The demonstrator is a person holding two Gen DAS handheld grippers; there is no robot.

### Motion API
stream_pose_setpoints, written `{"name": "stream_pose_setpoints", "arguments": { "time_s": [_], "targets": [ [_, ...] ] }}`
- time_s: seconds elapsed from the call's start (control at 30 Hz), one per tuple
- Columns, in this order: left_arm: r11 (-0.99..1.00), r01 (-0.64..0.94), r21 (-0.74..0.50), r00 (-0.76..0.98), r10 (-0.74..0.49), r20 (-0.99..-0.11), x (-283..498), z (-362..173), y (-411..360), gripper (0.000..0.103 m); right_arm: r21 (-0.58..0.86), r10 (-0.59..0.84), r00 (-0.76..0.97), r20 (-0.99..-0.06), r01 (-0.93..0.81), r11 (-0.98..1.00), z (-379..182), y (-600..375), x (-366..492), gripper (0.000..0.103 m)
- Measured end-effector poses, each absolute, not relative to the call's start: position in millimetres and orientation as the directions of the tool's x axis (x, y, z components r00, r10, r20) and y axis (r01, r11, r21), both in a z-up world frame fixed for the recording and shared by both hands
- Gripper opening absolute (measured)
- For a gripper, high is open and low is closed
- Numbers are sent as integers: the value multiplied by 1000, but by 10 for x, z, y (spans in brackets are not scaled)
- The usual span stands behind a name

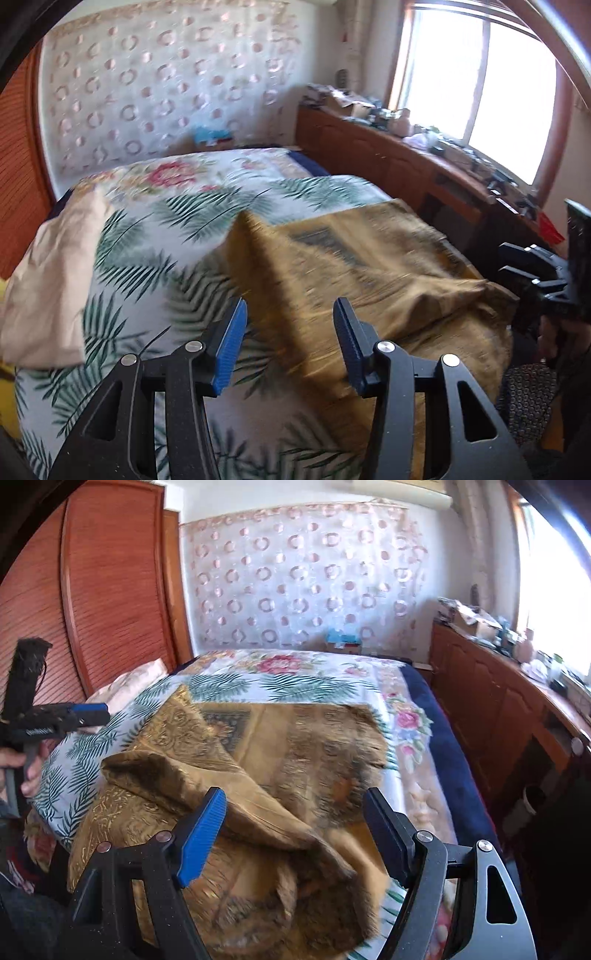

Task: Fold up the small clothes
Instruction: 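Move the right gripper to the golden cloth's edge and grasp it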

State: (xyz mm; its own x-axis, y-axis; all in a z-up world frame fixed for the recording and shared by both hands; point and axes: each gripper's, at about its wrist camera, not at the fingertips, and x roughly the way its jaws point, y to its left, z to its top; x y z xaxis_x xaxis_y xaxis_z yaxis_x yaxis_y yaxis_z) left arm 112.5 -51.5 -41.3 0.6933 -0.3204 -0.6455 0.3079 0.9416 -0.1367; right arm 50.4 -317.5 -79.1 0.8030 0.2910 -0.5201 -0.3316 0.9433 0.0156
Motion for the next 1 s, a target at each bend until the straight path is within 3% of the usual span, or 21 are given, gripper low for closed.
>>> {"name": "stream_pose_setpoints", "arguments": {
  "time_s": [0.37, 1.0],
  "targets": [
    [965, 228, -127, 679, -251, -690, 1054, -941, -234, 50, -14, 381, 717, -584, -477, 879, -877, -2693, 883, 78],
    [969, 210, -128, 725, -243, -644, 951, -949, -112, 50, -97, 415, 617, -669, -626, 773, -924, -2376, 1144, 78]
  ]
}}
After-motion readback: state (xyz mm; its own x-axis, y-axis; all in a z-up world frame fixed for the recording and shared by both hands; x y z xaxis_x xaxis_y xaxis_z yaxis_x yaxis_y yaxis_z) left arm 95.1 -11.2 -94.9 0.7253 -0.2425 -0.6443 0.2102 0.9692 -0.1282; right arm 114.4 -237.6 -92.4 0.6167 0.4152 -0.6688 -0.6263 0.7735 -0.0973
